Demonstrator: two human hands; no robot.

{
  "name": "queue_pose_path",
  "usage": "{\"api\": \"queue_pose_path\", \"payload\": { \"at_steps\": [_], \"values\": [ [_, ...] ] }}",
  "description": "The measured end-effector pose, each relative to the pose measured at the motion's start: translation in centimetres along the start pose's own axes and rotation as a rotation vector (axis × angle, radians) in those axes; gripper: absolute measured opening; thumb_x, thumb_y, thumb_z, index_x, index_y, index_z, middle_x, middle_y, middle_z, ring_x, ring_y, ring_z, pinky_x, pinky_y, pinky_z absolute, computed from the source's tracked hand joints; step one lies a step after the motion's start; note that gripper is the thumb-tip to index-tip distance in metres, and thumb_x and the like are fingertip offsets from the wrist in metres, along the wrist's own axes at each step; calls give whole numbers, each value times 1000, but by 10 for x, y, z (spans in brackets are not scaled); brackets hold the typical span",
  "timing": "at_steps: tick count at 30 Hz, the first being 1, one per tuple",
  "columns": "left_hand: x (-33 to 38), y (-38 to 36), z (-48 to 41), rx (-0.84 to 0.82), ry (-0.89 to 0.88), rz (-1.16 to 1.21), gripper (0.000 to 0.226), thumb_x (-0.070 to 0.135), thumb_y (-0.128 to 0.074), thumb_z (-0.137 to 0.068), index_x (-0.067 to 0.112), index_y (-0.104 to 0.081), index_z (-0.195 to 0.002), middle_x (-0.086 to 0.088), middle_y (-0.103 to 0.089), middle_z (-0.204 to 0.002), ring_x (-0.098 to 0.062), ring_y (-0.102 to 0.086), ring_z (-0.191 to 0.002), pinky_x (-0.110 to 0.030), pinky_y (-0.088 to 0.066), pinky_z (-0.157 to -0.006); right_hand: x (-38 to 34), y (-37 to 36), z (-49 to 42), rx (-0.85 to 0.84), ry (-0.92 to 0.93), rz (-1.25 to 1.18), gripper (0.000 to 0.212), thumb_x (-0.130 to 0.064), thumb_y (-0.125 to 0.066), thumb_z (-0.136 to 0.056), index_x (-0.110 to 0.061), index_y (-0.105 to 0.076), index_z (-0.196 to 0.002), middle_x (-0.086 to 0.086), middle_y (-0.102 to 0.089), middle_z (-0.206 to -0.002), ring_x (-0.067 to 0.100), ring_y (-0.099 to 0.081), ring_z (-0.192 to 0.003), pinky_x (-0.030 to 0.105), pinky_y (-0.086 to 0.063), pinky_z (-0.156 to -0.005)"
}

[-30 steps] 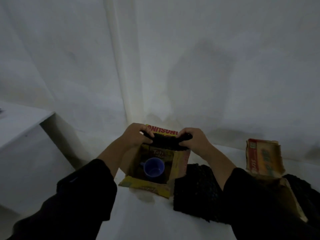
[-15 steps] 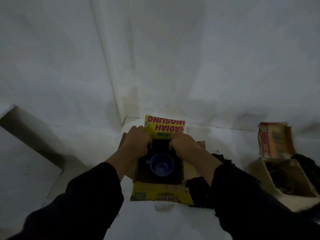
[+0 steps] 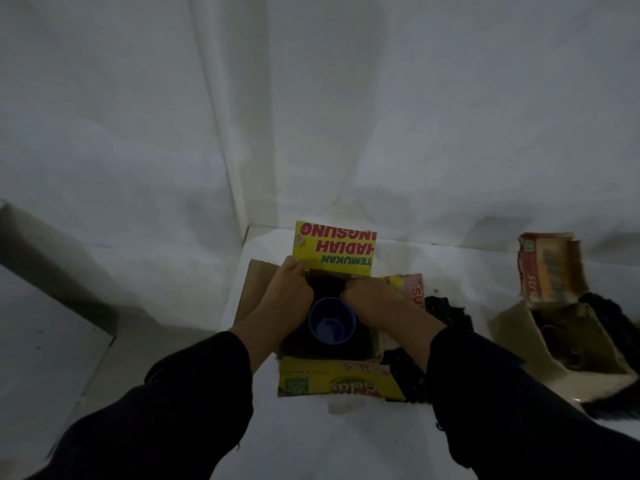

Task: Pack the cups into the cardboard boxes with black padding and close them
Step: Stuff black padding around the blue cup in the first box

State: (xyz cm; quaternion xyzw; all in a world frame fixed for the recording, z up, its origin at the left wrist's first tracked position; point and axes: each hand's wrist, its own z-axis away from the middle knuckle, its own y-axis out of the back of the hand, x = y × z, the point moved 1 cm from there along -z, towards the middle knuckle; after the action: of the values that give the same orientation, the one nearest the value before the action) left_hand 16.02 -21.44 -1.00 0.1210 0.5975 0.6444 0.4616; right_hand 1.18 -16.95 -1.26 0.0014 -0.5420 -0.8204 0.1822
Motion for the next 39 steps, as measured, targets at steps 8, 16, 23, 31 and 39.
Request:
{"api": "queue_pose_path", "payload": {
  "at_steps": [8, 16, 23, 31, 39],
  "values": [
    [1, 0, 0, -26, -28, 33, 23, 25, -46, -95, 18, -68, -95, 2, -68, -103, -23, -41, -123, -41, -20, -110, -6, 3, 1, 24, -40, -86, 50, -7, -39, -99, -8, -21, -145, 15, -57, -101, 18, -37, -57, 30, -33, -47],
    [-17, 19, 20, 98, -76, 190, 22, 27, -46, -87, 20, -65, -94, 1, -65, -100, -21, -56, -101, -37, -33, -91, 0, 20, 23, 109, -7, -178, 41, -10, -52, -92, -10, -39, -131, 15, -58, -116, 31, -59, -99, 36, -43, -68],
    [-9, 54, 35, 206, 55, 435, 41, 21, -49, -85, 21, -52, -126, -2, -58, -125, -22, -52, -115, -34, -39, -91, 24, 28, 56, 300, -109, -326, 48, -15, -45, -93, -16, -36, -140, 10, -48, -136, 28, -48, -121, 37, -45, -89],
    [47, 111, 35, 264, 128, 486, 59, 30, -41, -95, 12, -22, -147, -5, -27, -153, -22, -24, -141, -40, -25, -114, 65, 10, 123, 509, -164, -370, 54, -24, -41, -97, -15, -25, -148, 4, -29, -154, 20, -19, -145, 30, -13, -117],
    [138, 149, 17, 312, 91, 506, 64, 35, -39, -97, 12, -11, -150, -5, -13, -159, -22, -9, -147, -39, -12, -119, 105, -25, 181, 486, -248, -448, 57, -31, -42, -98, -13, -22, -149, 4, -26, -155, 21, -16, -145, 33, -13, -118]
  ]
}}
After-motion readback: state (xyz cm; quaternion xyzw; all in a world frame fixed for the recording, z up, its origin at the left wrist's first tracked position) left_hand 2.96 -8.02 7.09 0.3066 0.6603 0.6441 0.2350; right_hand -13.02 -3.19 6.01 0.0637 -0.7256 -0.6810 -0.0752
